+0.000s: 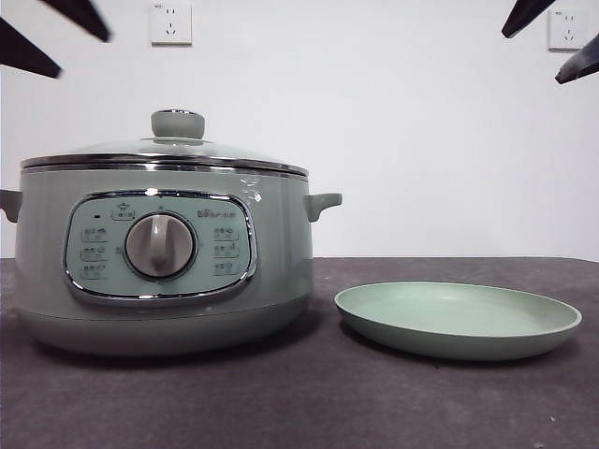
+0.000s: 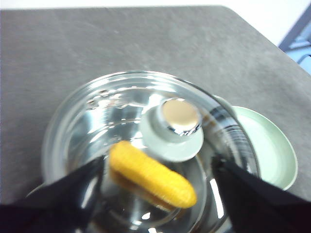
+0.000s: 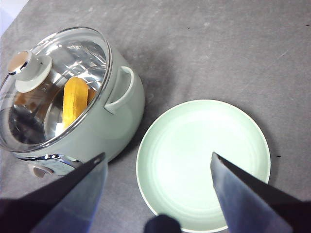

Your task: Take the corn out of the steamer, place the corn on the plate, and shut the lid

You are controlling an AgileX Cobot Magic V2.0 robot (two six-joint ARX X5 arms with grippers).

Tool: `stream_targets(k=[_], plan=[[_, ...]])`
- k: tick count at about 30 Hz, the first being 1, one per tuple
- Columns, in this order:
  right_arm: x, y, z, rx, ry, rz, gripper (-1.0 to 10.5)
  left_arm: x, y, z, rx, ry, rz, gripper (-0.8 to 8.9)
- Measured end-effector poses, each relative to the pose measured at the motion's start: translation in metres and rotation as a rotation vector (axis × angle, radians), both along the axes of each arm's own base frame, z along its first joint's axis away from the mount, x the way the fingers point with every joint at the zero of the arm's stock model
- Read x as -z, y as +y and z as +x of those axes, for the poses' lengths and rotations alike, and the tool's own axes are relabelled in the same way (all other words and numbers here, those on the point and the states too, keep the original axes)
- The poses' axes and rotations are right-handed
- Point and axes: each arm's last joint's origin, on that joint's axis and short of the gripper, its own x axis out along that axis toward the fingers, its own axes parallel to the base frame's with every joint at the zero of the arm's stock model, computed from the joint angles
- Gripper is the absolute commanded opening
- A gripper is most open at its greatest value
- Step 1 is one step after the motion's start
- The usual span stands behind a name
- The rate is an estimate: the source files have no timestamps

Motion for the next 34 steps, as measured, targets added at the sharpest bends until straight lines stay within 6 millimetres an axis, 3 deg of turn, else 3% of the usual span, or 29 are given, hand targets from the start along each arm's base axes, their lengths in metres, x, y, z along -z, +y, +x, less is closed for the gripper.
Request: stream_targets(k=[7,12,19,23,25,27,28,34], plan=[[0.0,0.0,0.0,0.0,0.0,0.0,3.6,-0.01,-0.032,0.041,0.086,0.044,0.014,3.75],[0.0,0.0,0.0,0.0,0.0,0.0,3.5,-0.003,-0.053,0.065,0.087,0.079,0.068,3.75],[0.0,0.0,0.0,0.0,0.0,0.0,3.5,0.02,-0.071,0.077,0.079,0.139,0.165,3.75],[0.0,0.0,0.0,0.0,-0.001,0.0,3.5,0.022,-0.073,0.077,0.059,0.135,0.21,3.62],[0.0,0.0,0.0,0.0,-0.001,0.0,3.5,0.023,-0.073,0.077,0.058,0.136,0.215,2.27],[0.0,0.0,0.0,0.0,-0.001,0.0,3.5,0.023,-0.073,0.077,0.063,0.125,0.231,0.22],[0.0,0.0,0.0,0.0,-0.001,0.0,3.5,0.021,-0.073,0.077,0.068,0.119,0.232,-0.23],[0.0,0.0,0.0,0.0,-0.002,0.0,3.5,0.021,-0.074,0.076,0.078,0.116,0.237,-0.08]])
